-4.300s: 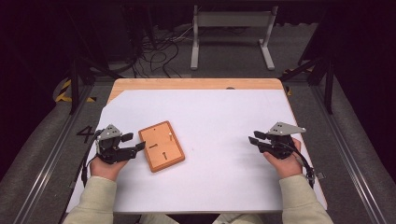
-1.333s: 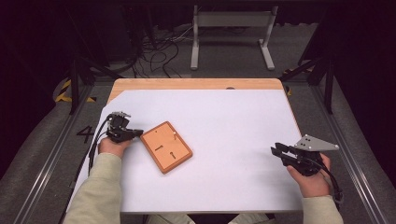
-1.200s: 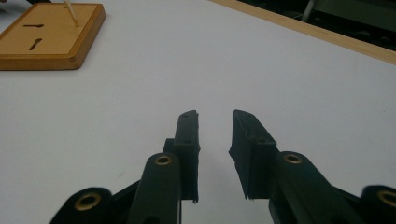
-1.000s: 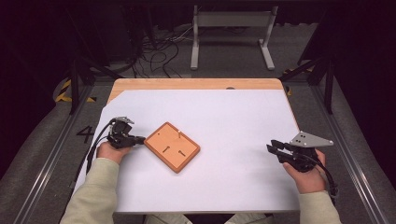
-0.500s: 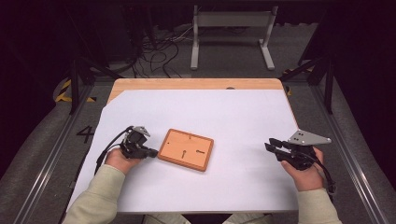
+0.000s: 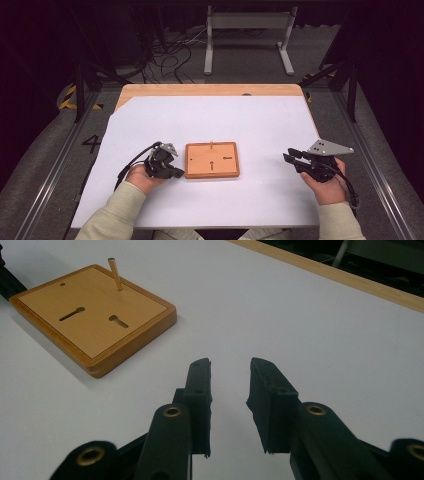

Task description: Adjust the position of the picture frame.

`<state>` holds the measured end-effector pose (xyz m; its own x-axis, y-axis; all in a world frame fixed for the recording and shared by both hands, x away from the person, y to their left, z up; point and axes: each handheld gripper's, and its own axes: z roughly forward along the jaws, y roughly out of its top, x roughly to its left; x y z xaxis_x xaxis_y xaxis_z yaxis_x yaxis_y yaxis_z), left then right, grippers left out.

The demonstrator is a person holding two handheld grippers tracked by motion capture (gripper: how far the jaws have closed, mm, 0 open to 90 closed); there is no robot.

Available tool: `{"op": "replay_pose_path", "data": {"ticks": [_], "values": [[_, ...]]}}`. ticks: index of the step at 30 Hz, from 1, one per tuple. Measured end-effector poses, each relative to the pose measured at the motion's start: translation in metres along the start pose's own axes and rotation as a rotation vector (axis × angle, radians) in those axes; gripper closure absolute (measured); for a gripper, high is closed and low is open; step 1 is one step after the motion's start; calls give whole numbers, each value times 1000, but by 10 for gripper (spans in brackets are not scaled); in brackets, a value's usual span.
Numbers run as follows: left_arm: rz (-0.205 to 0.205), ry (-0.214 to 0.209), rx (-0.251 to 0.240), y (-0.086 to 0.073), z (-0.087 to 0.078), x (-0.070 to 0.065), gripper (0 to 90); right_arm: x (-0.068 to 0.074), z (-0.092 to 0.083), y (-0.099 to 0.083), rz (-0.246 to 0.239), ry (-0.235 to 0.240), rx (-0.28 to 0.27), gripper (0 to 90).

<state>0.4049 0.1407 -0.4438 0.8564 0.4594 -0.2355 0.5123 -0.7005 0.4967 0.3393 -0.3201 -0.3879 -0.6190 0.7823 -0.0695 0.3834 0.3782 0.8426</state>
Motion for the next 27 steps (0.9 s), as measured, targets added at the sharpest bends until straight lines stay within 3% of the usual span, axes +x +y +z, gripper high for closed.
{"op": "replay_pose_path", "data": {"ticks": [4,8,10,13,14,15,18,21,24,27], "values": [[-6,30,-57,4,-9,2,899,0,-1,0,4,-1,-2,703],[-41,106,-220,22,-24,7,899,0,-2,-2,7,-5,4,703],[-70,113,-263,29,-22,14,899,1,-2,-3,7,-7,9,702],[-101,155,-264,39,-13,29,899,2,-4,-5,6,-11,13,701],[-101,155,-264,39,-13,29,899,2,-6,-6,10,-14,15,701],[-131,165,-257,44,-9,40,899,2,-7,-7,14,-17,15,701],[-145,182,-255,47,-6,50,899,1,-11,-10,21,-23,16,701],[-190,159,-276,50,1,64,899,-1,-16,-15,32,-34,18,700],[-179,158,-274,53,8,70,899,-1,-20,-19,44,-43,19,700],[-120,166,-246,58,15,71,899,-1,-23,-21,48,-49,20,698]]}}
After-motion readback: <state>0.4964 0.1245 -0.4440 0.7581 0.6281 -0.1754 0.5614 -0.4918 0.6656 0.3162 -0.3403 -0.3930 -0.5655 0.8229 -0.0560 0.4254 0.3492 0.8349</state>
